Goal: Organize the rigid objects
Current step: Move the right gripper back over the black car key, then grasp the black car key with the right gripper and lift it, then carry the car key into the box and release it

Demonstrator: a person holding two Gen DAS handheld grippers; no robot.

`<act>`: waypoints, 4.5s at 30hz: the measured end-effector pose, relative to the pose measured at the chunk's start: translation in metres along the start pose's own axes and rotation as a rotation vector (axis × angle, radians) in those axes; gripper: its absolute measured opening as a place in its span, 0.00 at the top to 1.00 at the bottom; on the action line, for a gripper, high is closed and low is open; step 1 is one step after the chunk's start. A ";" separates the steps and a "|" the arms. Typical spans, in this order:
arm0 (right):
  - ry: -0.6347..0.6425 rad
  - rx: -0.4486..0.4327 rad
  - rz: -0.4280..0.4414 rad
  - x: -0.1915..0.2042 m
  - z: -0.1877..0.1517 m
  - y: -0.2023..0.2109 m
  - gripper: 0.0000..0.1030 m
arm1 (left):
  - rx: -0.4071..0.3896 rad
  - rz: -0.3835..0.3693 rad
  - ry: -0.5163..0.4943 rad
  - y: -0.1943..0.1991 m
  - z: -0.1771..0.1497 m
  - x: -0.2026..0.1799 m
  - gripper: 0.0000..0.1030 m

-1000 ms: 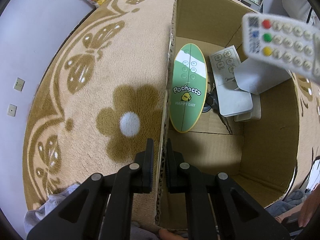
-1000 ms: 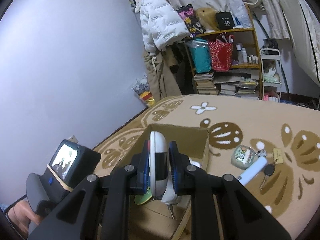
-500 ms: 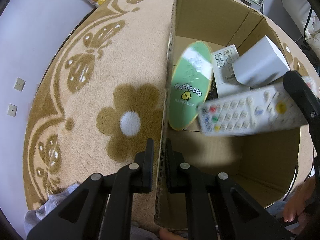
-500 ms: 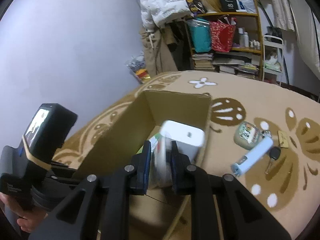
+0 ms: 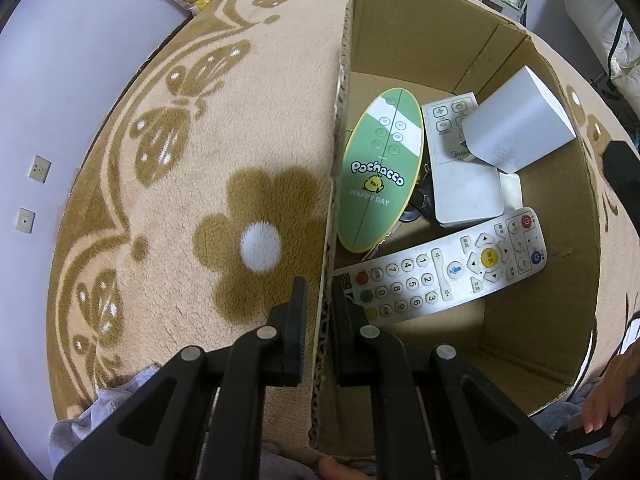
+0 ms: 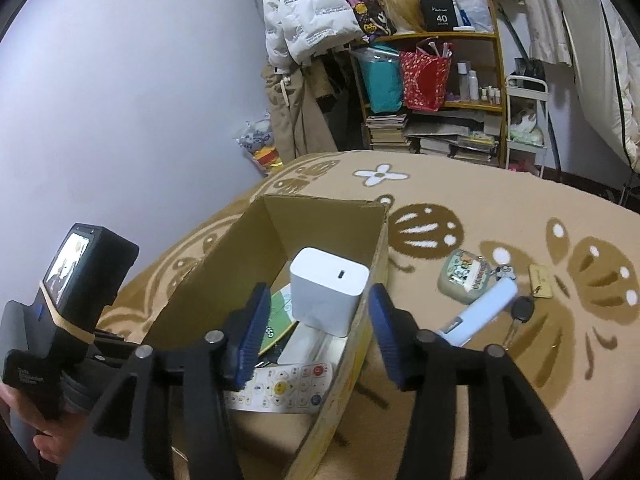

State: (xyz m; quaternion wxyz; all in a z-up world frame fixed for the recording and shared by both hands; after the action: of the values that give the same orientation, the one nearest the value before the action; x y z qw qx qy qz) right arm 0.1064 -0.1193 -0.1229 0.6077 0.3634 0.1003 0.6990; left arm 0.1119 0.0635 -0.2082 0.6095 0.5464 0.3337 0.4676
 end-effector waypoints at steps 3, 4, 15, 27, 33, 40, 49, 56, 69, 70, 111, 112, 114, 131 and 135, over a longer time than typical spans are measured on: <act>-0.014 -0.007 -0.018 -0.007 0.004 0.002 0.29 | 0.000 0.001 -0.001 0.000 0.000 0.000 0.91; -0.023 -0.009 -0.025 -0.011 0.005 0.003 0.28 | 0.000 0.001 -0.001 0.000 0.000 0.000 0.91; -0.098 -0.008 -0.148 -0.068 0.016 0.005 0.08 | 0.000 0.000 -0.001 0.000 0.000 0.000 0.91; -0.188 0.022 -0.265 -0.143 0.010 -0.012 0.08 | 0.001 0.000 0.000 0.000 0.000 0.000 0.91; -0.191 0.046 -0.286 -0.155 0.001 -0.025 0.08 | 0.001 0.002 -0.002 0.000 -0.001 0.000 0.91; -0.228 0.047 -0.315 -0.173 -0.005 -0.033 0.08 | 0.001 0.009 -0.008 0.000 -0.001 0.000 0.91; -0.253 0.043 -0.361 -0.197 -0.007 -0.037 0.09 | 0.002 0.008 -0.007 0.000 0.000 0.000 0.90; -0.247 0.074 -0.395 -0.215 -0.012 -0.047 0.24 | 0.003 0.009 -0.007 0.000 -0.001 0.000 0.91; -0.194 0.106 -0.409 -0.227 -0.010 -0.067 0.38 | 0.007 0.014 -0.011 0.000 -0.001 -0.001 0.90; -0.197 0.112 -0.406 -0.228 -0.009 -0.069 0.38 | 0.008 0.015 -0.011 0.000 -0.001 -0.001 0.90; -0.167 -0.159 -0.228 -0.141 0.062 -0.005 0.68 | 0.011 0.021 -0.010 -0.001 -0.001 -0.004 0.90; -0.164 -0.170 -0.209 -0.134 0.066 -0.002 0.68 | 0.011 0.021 -0.010 -0.001 0.000 -0.004 0.91; -0.144 -0.179 -0.183 -0.120 0.072 0.001 0.68 | 0.012 0.021 -0.009 -0.001 0.000 -0.004 0.91; -0.006 -0.098 0.015 -0.014 0.084 -0.022 0.68 | 0.012 0.010 0.001 -0.002 0.001 -0.002 0.91; 0.032 -0.066 0.074 0.008 0.079 -0.026 0.68 | 0.012 0.009 0.001 -0.003 0.000 -0.001 0.91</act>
State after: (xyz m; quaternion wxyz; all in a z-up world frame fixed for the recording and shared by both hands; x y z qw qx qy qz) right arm 0.1767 -0.1293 -0.0784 0.5913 0.3356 0.0733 0.7296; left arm 0.1124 0.0621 -0.2111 0.6038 0.5516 0.3342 0.4685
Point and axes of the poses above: each gripper's, at about its wrist camera, not at the fingertips, and y roughly against the way its jaws point, x to its left, z to its top, the point moved 10 cm from there along -y, roughly the way its jaws point, and after that the axes turned 11 degrees about -y, right-handed, at the moved point
